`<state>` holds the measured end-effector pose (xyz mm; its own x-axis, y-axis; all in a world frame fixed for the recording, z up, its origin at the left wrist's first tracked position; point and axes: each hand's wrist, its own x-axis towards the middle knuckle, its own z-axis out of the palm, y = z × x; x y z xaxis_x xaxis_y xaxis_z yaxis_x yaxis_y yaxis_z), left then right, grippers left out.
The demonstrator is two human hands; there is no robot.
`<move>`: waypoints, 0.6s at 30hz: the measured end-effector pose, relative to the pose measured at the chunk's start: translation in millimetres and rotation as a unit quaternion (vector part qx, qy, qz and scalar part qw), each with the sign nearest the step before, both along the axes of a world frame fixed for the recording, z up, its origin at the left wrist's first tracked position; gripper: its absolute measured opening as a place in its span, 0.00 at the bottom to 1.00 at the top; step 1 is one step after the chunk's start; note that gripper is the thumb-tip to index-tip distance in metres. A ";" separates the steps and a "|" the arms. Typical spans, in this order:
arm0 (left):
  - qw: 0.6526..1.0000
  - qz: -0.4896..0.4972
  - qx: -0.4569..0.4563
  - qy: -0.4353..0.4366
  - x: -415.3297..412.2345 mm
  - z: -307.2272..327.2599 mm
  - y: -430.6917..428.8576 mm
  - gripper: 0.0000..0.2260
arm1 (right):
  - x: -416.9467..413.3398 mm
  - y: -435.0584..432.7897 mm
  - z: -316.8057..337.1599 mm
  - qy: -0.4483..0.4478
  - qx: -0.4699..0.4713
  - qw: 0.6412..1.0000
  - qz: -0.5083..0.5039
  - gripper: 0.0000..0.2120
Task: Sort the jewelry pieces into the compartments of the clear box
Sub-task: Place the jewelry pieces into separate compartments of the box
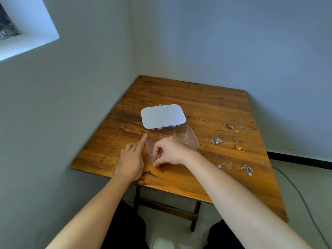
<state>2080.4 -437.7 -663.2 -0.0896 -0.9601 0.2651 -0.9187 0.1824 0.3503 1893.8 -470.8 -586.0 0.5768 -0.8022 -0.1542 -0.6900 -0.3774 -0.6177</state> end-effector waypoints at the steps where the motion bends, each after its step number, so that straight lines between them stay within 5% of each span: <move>1: 1.000 0.000 0.000 0.000 0.0 0.1 -0.3 0.33 | -3.0 0.0 -1.3 -0.017 0.004 1.000 -0.008 0.11; 12: 1.000 0.008 0.009 -0.004 -2.2 3.5 0.7 0.33 | -18.7 0.9 8.0 -0.161 0.062 0.983 -0.066 0.07; 18: 1.000 0.011 0.021 -0.001 -3.2 6.9 2.6 0.32 | -39.7 6.1 13.2 -0.268 0.043 0.941 -0.200 0.08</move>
